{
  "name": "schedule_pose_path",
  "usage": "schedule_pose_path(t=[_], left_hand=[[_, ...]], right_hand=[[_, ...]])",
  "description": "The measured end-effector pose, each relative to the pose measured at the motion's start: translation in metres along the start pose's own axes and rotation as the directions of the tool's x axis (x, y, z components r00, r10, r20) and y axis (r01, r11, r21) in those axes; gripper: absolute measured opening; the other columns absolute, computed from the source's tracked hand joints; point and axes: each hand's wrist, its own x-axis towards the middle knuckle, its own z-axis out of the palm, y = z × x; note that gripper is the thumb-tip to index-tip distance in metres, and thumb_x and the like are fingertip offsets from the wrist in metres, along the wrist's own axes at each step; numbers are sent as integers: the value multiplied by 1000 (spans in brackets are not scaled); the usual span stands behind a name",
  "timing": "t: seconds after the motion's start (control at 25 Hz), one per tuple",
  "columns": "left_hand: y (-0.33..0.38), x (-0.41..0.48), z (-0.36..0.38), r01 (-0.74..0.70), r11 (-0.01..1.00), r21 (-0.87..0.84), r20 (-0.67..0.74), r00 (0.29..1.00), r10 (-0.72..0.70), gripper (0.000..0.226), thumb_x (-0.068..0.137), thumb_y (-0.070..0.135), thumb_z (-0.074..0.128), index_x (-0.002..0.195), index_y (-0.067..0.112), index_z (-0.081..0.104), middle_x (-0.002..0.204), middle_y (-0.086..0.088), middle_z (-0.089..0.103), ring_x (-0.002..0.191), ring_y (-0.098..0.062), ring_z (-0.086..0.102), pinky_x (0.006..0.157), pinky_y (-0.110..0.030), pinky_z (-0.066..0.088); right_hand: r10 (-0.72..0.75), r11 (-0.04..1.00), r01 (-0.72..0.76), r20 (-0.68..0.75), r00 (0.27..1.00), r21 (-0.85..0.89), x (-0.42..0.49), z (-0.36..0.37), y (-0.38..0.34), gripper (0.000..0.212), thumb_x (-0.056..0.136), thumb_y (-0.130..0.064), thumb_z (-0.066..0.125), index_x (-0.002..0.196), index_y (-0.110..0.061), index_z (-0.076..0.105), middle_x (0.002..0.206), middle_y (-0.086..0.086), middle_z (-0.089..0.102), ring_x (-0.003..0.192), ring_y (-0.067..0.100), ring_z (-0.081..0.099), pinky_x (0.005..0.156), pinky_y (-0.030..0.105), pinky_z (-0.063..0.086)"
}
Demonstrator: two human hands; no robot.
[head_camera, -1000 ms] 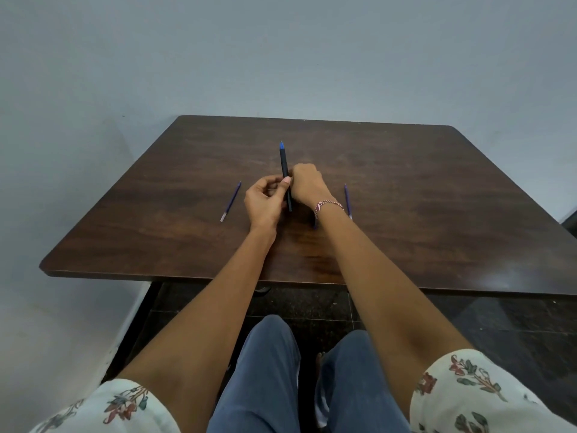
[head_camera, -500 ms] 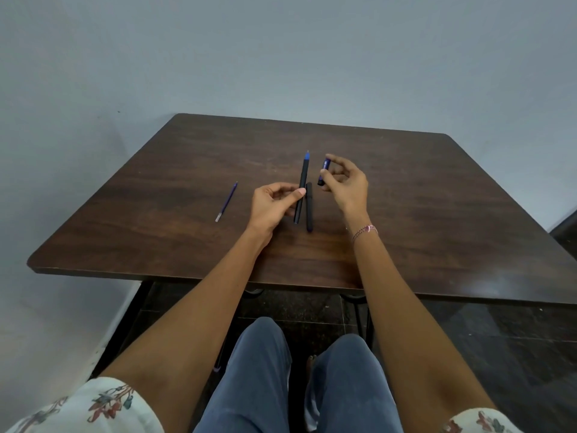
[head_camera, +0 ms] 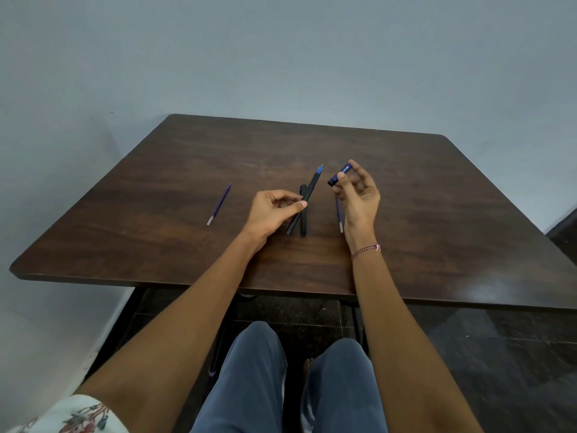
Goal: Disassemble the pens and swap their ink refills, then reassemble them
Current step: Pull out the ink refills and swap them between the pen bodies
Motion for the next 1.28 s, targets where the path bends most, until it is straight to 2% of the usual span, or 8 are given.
schedule_pose_path(t=[0.28, 0.44, 0.64, 0.8, 0.88, 1.04, 1.2, 1.28], left_hand=[[-1, 0, 0, -29, 993, 110, 66, 998, 22, 14, 77, 11, 77, 79, 25, 73, 58, 11, 63, 54, 1, 54, 57, -12, 45], [-2, 0, 1, -36, 988, 152, 81, 996, 24, 15, 78, 10, 76, 79, 25, 73, 62, 8, 65, 56, -1, 55, 59, -13, 45], [-2, 0, 0, -39, 987, 154, 80, 996, 27, 15, 77, 10, 76, 78, 25, 73, 59, 8, 64, 54, -1, 53, 57, -12, 44], [-2, 0, 0, -33, 989, 145, 65, 998, 23, 12, 79, 11, 75, 80, 23, 73, 71, -12, 69, 64, -17, 58, 65, -24, 48], [-1, -1, 1, -27, 989, 145, 52, 998, 20, 11, 79, 11, 74, 80, 22, 73, 74, -14, 69, 66, -20, 58, 66, -25, 49], [0, -1, 2, 0, 993, 120, 15, 1000, -2, 6, 80, 9, 73, 85, 13, 74, 78, -18, 71, 66, -16, 58, 65, -22, 48], [1, -3, 3, 23, 998, 54, 1, 1000, -23, 9, 84, 7, 69, 91, 4, 73, 72, -5, 70, 60, -3, 64, 59, -15, 49], [2, -3, 2, 22, 1000, 19, 2, 1000, -22, 11, 85, 6, 67, 93, 0, 72, 73, -4, 69, 59, -1, 65, 57, -13, 48]], right_hand=[[16, 993, -10, -55, 998, 117, 1, -2, -1, 31, 85, 3, 65, 114, -8, 59, 76, 6, 62, 70, 10, 66, 72, 23, 57], [35, 987, -25, -60, 998, 162, 0, -4, 0, 31, 85, 1, 65, 114, -9, 60, 73, -2, 67, 74, 11, 67, 77, 27, 57], [51, 984, -48, -13, 999, 172, 0, -2, -1, 32, 86, 3, 63, 116, -7, 59, 79, 5, 64, 70, 10, 65, 72, 22, 57], [60, 993, -67, 72, 996, 98, -1, 0, 1, 35, 85, 3, 63, 118, -7, 58, 82, 5, 62, 73, 7, 66, 71, 21, 57], [64, 994, -72, 98, 993, 78, -1, 0, 2, 36, 85, 3, 64, 119, -8, 58, 80, 4, 63, 71, 7, 66, 71, 22, 57], [61, 998, -55, 179, 982, -38, -3, 2, 5, 43, 84, -2, 68, 122, -17, 56, 76, 2, 67, 73, 10, 68, 73, 26, 57], [29, 983, 24, 285, 958, -182, -6, 2, 9, 59, 78, -5, 76, 129, -17, 50, 78, 7, 64, 79, 16, 67, 81, 32, 57], [18, 962, 79, 350, 936, -262, -7, 2, 10, 67, 74, -8, 79, 132, -18, 47, 77, 5, 66, 79, 15, 67, 83, 30, 56]])
